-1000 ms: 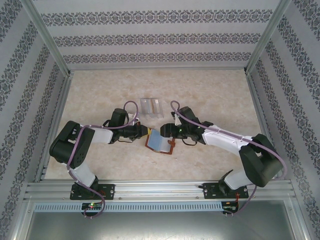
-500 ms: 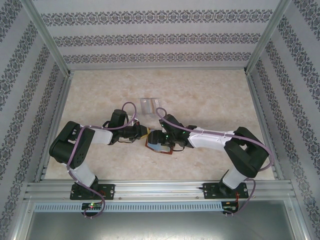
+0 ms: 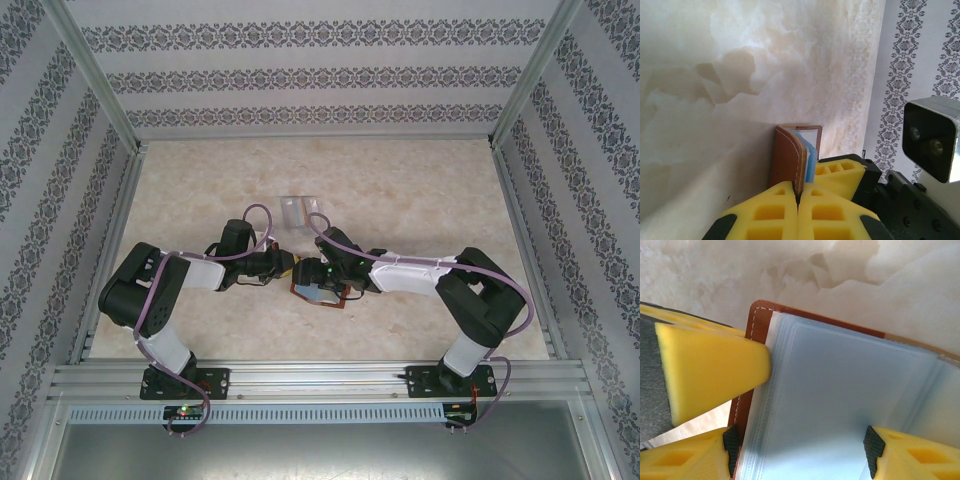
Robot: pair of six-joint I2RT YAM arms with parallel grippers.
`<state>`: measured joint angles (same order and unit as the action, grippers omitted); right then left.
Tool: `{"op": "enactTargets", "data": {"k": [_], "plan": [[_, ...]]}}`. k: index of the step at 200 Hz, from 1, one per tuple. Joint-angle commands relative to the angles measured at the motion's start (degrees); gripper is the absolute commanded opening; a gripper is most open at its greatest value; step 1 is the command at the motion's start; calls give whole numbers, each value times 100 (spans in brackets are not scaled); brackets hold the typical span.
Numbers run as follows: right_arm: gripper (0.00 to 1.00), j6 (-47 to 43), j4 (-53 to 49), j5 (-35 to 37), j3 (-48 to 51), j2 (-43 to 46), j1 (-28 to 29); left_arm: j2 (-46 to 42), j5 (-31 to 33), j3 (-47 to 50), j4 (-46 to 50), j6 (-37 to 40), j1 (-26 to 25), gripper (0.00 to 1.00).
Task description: Put the credit cards into the card holder
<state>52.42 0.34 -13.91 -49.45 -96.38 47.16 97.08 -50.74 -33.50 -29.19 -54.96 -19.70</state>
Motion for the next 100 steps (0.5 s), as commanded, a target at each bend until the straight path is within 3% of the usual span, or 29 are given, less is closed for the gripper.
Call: {"op": "enactTargets", "data": {"k": [1,66,100], "plan": [[70,67,135,95,128,117,74,57,-94,40,-291,-85,28,0],[71,-209,229,-63,153,378,48,126,-112,-7,-283,-84,34,0],[63,-88,380,-94,236,160,49,126,-122,4,-330,-93,28,0]]}}
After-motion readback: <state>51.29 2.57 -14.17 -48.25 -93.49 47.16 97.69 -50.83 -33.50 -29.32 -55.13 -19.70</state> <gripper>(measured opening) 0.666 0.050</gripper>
